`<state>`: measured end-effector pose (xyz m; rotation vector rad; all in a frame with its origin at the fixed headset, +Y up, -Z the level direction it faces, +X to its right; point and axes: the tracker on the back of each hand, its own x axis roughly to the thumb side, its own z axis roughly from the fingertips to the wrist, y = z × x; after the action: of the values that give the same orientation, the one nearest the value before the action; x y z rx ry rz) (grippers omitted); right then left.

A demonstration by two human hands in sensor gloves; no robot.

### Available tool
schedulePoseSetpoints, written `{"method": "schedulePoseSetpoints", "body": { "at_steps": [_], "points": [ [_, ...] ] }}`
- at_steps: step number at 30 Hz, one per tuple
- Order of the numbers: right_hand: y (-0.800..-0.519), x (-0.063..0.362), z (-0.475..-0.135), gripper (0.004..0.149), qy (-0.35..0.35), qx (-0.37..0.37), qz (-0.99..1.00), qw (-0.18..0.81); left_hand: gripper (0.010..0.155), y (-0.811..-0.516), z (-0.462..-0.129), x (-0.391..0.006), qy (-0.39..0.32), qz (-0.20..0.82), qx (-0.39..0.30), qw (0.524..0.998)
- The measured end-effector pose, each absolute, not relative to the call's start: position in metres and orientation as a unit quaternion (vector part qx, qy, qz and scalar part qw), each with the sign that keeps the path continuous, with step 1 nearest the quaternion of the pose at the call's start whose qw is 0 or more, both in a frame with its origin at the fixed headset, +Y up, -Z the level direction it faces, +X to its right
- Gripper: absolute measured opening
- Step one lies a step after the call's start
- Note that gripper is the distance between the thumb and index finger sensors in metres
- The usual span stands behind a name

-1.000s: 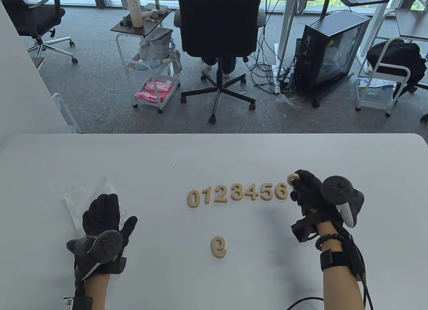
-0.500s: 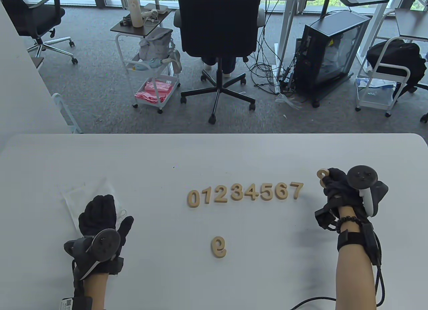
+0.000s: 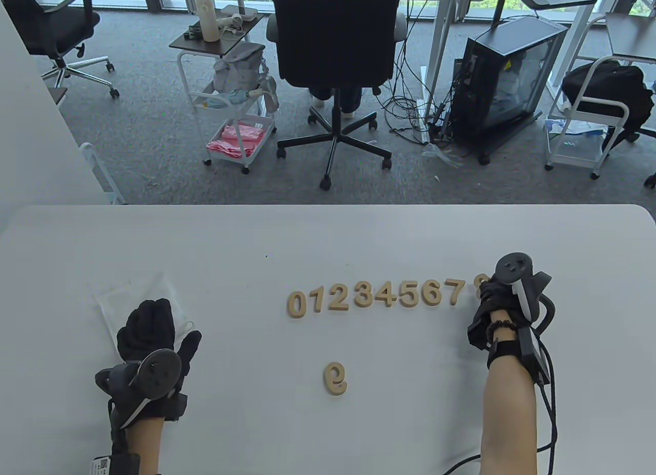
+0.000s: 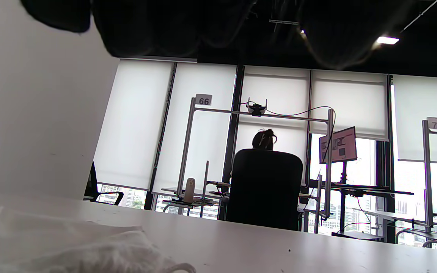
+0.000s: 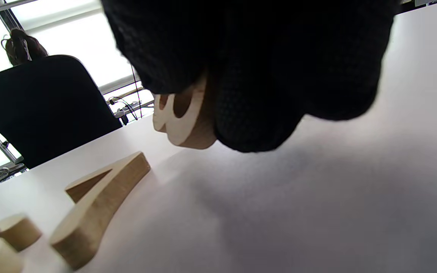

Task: Empty bag and arrange number blocks in order

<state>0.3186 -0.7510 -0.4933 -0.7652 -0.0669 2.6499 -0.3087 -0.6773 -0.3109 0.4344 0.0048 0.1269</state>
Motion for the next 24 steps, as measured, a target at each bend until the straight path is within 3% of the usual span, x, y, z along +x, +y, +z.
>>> {"method": "schedulePoseSetpoints", "body": {
  "at_steps": [19, 24],
  "points": [
    [-0.762, 0.295, -0.511, 0.04, 0.023, -0.252, 0.967, -0.009, 0.083, -0.678, -0.311, -0.311, 0.007, 0.062, 0.215, 0.975],
    [-0.762, 0.294, -0.513, 0.04, 0.021, -0.249, 0.968, -0.014, 0.083, -0.677, -0.311, -0.312, 0.01, 0.064, 0.216, 0.974]
  ]
}}
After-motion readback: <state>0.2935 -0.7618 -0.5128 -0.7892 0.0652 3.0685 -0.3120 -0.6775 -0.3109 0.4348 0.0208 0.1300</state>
